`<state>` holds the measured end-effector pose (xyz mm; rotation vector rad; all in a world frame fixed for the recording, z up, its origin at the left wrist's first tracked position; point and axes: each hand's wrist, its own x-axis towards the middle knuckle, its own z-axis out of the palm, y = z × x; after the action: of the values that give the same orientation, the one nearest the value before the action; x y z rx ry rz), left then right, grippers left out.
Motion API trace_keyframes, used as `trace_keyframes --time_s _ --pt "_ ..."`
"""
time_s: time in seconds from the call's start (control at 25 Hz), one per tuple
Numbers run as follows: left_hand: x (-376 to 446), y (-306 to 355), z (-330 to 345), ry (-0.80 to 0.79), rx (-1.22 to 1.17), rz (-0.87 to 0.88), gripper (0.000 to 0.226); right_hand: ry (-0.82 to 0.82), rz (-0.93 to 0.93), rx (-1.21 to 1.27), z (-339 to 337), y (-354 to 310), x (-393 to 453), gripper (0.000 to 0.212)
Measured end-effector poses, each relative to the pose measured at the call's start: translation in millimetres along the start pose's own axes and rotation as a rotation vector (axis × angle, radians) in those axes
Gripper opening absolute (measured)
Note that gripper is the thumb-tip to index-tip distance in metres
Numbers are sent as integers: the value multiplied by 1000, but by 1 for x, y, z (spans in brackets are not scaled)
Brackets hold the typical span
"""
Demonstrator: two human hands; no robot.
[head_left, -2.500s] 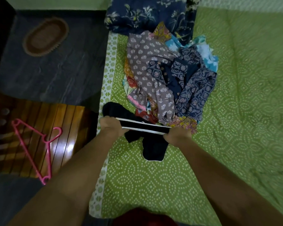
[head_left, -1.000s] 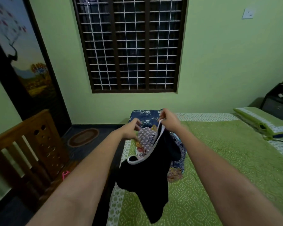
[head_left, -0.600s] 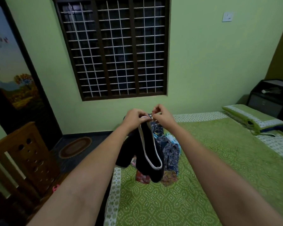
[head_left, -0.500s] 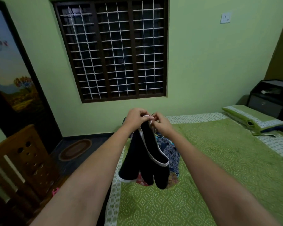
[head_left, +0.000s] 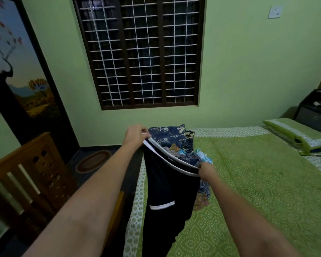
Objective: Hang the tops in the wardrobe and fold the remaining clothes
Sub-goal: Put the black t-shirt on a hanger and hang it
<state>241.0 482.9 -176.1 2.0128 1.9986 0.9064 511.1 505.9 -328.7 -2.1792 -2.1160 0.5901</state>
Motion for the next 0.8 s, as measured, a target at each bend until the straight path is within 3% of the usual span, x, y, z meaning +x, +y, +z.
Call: trace_keyframes --time_s 0.12,0.24,0.48,0.6,0.68,0.8 --pt "-17 -40 18 -248 134 -45 7 106 81 106 -8 -1 0 23" --pt "-40 -58 42 -397 315 -62 8 150 128 98 -2 1 -12 29" --pt "-101 -77 93 -706 488 -186 27 -139 377 -91 46 35 -42 40" --pt "-87 -75 99 -768 478 -290 32 -251 490 70 26 37 -38 27" --pt "-58 -72 101 -762 419 -397 31 -220 544 214 8 35 -12 31" --pt "-7 -64 115 -750 79 -643 40 -179 533 422 -16 29 39 26"
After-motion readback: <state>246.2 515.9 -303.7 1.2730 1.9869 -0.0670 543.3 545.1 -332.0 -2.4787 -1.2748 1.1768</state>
